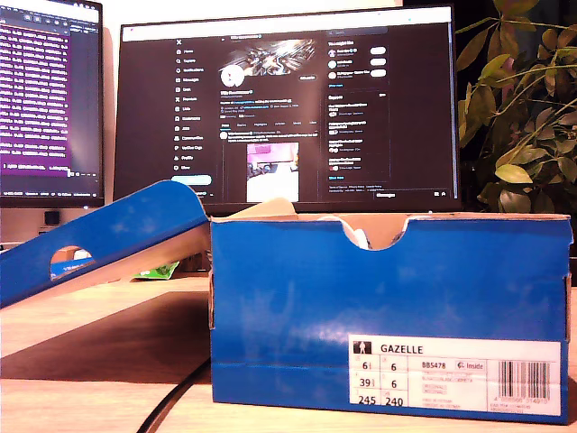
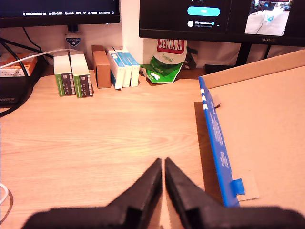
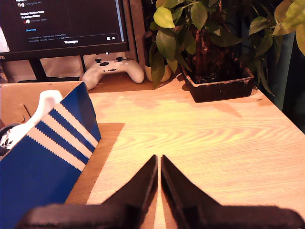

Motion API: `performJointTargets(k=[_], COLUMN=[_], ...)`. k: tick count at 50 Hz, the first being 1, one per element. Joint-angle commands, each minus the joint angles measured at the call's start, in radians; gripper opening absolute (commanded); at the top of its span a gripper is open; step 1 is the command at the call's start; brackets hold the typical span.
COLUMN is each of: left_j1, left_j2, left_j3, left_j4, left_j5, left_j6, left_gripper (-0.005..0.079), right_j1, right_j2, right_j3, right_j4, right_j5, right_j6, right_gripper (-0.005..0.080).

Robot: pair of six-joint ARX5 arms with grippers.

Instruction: Close the blue shoebox by pushing the lid with your left arm and holding the box in place with your right arm

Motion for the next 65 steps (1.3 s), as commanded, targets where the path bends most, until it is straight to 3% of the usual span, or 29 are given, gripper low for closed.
performJointTargets(k=[1, 28, 43, 45, 53, 65], left_j1=[-0.005, -0.005, -0.006, -0.006, -0.006, -0.006], left_j2=[-0.008, -0.008, -0.008, -0.008, -0.007, 0.070], left_j3=[-0.036, -0.036, -0.027, -0.019, 0.037, 0.109], left_j4=[-0.007, 0.025, 0.192, 0.207, 0.211, 0.195], left_j5=[-0.001, 0.001, 0.071, 0.079, 0.109, 0.183], left_j6=[0.016, 0.002, -0.131, -0.163, -0.232, -0.286], left_gripper=[0.0012, 0.0012, 0.0012, 0.0011, -0.0003, -0.0020], right_j1=[0.005, 0.005, 0.005, 0.005, 0.005, 0.005], right_j2=[0.011, 0.011, 0.011, 0.011, 0.011, 0.028], right_j3=[-0.029, -0.029, -0.027, -0.025, 0.006, 0.129], right_j4=[0.011, 0.011, 0.047, 0.058, 0.097, 0.019], right_j5=[0.000, 0.001, -0.013, -0.034, -0.117, -0.139], right_j6=[0.001, 0.001, 0.017, 0.082, 0.161, 0.234], right_gripper=[-0.0010, -0.0010, -0.0010, -0.0010, -0.0011, -0.0011])
